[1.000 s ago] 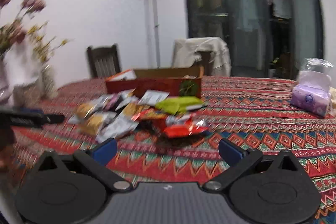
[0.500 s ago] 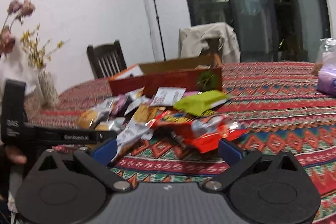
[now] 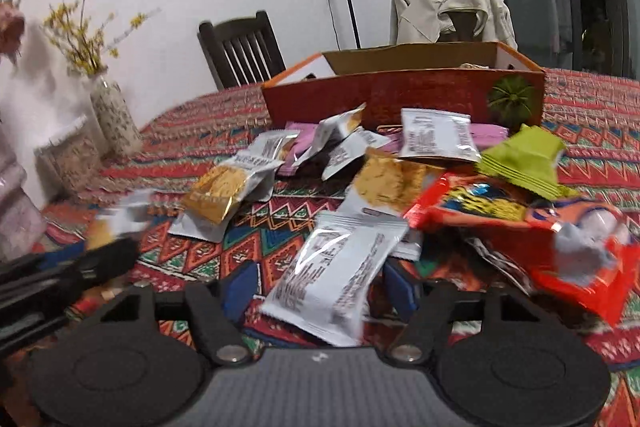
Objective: Organize snacks
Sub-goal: 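Grasp a cookie packet with the left gripper while the right grasps a white packet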
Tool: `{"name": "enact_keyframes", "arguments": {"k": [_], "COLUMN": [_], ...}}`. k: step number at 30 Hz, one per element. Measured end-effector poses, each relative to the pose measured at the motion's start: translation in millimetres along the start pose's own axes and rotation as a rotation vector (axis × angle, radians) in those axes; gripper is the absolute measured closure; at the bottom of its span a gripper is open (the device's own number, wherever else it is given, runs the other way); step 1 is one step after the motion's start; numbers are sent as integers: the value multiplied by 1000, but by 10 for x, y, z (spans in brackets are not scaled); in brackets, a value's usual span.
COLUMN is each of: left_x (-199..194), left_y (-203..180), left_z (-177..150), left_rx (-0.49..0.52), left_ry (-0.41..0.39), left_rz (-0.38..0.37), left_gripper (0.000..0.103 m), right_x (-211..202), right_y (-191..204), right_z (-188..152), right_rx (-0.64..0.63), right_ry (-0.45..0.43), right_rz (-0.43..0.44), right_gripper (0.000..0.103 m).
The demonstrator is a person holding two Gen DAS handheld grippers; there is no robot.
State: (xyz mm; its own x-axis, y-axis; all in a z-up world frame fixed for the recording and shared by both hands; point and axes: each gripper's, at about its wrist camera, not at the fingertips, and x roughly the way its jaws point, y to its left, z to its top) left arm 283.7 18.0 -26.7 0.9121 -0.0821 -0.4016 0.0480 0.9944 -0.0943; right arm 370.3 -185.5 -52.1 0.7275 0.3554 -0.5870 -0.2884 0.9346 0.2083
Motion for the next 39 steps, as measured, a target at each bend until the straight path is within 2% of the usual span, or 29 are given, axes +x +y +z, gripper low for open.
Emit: {"name": "enact_keyframes", "arguments": {"k": [4, 5, 6, 7, 10, 17, 26, 33, 39], "left_x": [-72, -97, -136, -196, -314, -576, -615, -438, -59], "left_y": [44, 50, 45, 68, 36, -94, -593, -814, -793], "left_z": [21, 26, 27, 15, -5, -75, -4, 119, 536], "left_rx": [16, 13, 16, 22, 30, 30, 79, 89, 101], "left_ry": [11, 13, 9, 4, -4, -10, -23, 15, -1], "left_rz": [6, 3, 3, 5, 12, 34, -2, -24, -6], "left_gripper": [61, 61, 61, 61, 61, 61, 61, 61, 61], "right_x": [153, 175, 174, 160, 71, -553, -1275, -1420, -1283], "right_y": [243, 290, 297, 319, 306, 188, -140, -533, -817], "right_z": [49, 44, 46, 43, 26, -203, -330, -398, -154], "right_rx": [-113, -142, -157, -166, -176, -143, -114, -68, -55], "right_ry": [28, 34, 34, 33, 42, -32, -134, -151, -185], "right_rz": [-81, -102, -107, -101, -86, -45, -56, -43, -18], "right_gripper": [34, 37, 49, 56, 61, 62, 62, 62, 62]}}
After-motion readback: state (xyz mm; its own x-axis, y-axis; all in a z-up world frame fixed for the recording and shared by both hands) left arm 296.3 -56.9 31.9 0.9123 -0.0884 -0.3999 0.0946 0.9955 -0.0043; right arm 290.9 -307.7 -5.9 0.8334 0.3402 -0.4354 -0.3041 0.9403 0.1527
